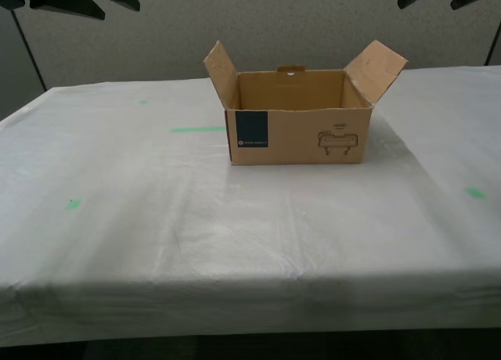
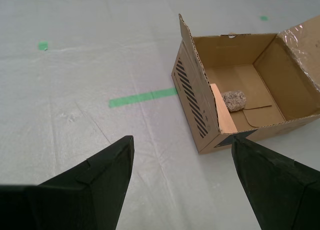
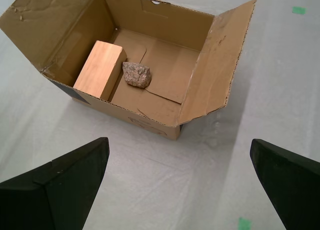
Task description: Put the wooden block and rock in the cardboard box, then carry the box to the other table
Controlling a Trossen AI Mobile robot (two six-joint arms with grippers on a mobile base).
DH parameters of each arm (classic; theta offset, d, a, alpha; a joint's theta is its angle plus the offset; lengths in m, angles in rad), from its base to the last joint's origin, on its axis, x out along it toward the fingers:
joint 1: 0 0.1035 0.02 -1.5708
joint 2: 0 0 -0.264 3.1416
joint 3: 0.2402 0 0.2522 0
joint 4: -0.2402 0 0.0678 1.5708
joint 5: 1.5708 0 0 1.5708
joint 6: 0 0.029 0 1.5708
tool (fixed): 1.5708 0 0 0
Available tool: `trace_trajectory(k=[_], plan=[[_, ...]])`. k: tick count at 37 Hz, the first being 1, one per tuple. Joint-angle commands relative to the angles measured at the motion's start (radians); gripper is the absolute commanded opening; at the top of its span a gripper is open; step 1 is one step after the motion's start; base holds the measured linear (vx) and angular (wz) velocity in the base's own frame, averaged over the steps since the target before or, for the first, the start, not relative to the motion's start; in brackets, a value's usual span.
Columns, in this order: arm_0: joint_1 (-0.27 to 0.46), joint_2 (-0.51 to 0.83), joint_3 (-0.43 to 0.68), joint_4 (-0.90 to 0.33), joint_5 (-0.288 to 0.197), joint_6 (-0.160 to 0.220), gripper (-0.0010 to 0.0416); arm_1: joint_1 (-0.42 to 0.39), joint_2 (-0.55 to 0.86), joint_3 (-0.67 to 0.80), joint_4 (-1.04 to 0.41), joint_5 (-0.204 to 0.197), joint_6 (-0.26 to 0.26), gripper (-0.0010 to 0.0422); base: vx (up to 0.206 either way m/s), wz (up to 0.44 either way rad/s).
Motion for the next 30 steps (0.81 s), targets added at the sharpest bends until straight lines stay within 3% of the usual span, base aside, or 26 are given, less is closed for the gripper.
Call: trace_trajectory(k=[1,30], plan=[[0.000,0.000,0.000,0.001,0.001,0.000,0.0393,-0.001,0.000,0.000,0.002,-0.002,0.003,0.0263,0.000,0.000],[0.000,0.000,0.000,0.001,0.001,0.000,0.0393,-0.001,0.000,0.000,0.002,-0.001,0.003,0.0263,0.000,0.000]])
